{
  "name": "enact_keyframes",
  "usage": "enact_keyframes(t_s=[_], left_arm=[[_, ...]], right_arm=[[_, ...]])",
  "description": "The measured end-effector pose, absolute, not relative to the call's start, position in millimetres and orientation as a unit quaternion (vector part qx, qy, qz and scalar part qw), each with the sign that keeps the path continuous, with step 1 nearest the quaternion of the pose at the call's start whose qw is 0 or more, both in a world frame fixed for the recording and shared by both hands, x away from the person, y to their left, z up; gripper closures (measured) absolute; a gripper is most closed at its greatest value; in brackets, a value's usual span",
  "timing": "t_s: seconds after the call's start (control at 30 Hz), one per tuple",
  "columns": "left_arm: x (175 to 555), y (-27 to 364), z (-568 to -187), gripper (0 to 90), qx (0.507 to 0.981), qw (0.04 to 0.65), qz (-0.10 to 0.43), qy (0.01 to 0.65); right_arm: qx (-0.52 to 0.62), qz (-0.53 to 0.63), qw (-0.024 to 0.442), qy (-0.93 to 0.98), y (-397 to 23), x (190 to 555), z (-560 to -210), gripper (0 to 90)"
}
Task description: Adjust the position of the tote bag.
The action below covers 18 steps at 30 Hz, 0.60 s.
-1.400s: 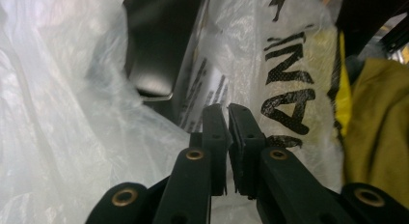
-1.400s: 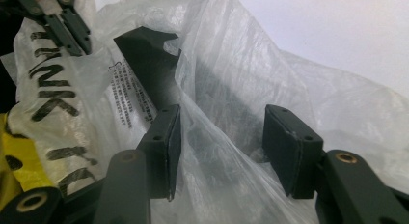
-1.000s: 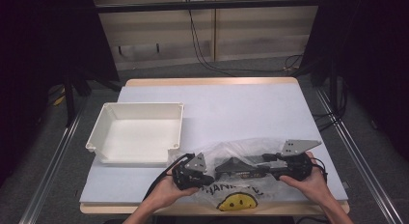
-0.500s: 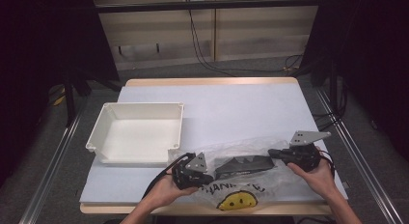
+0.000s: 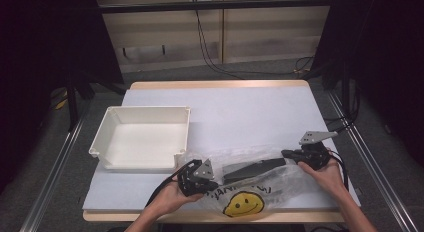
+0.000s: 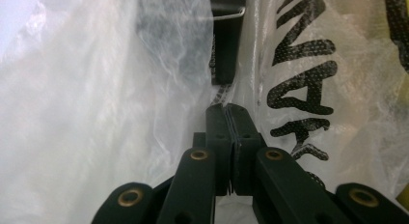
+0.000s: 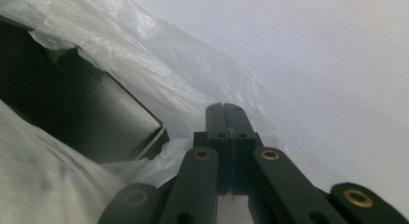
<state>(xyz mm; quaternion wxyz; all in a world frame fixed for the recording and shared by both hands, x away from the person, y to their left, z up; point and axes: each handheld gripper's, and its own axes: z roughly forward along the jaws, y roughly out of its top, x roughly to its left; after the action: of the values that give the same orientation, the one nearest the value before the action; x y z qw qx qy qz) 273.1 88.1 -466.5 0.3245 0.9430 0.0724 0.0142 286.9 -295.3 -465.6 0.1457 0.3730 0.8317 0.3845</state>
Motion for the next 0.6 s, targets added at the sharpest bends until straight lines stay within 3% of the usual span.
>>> enact_keyframes(t_s=[0.23, 0.5, 0.6], left_arm=[[270, 94, -467, 90.0, 0.942, 0.325, 0.019, 0.077], [274, 96, -468, 90.0, 0.936, 0.339, 0.008, 0.094], [273, 94, -463, 90.0, 0.930, 0.355, 0.005, 0.096]], right_arm=[[0.384, 0.357, 0.143, 0.839, -302, 293, -482, 90.0], [0.379, 0.370, 0.156, 0.834, -301, 291, -476, 90.0], [0.387, 0.402, 0.157, 0.815, -308, 288, -464, 78.6]])
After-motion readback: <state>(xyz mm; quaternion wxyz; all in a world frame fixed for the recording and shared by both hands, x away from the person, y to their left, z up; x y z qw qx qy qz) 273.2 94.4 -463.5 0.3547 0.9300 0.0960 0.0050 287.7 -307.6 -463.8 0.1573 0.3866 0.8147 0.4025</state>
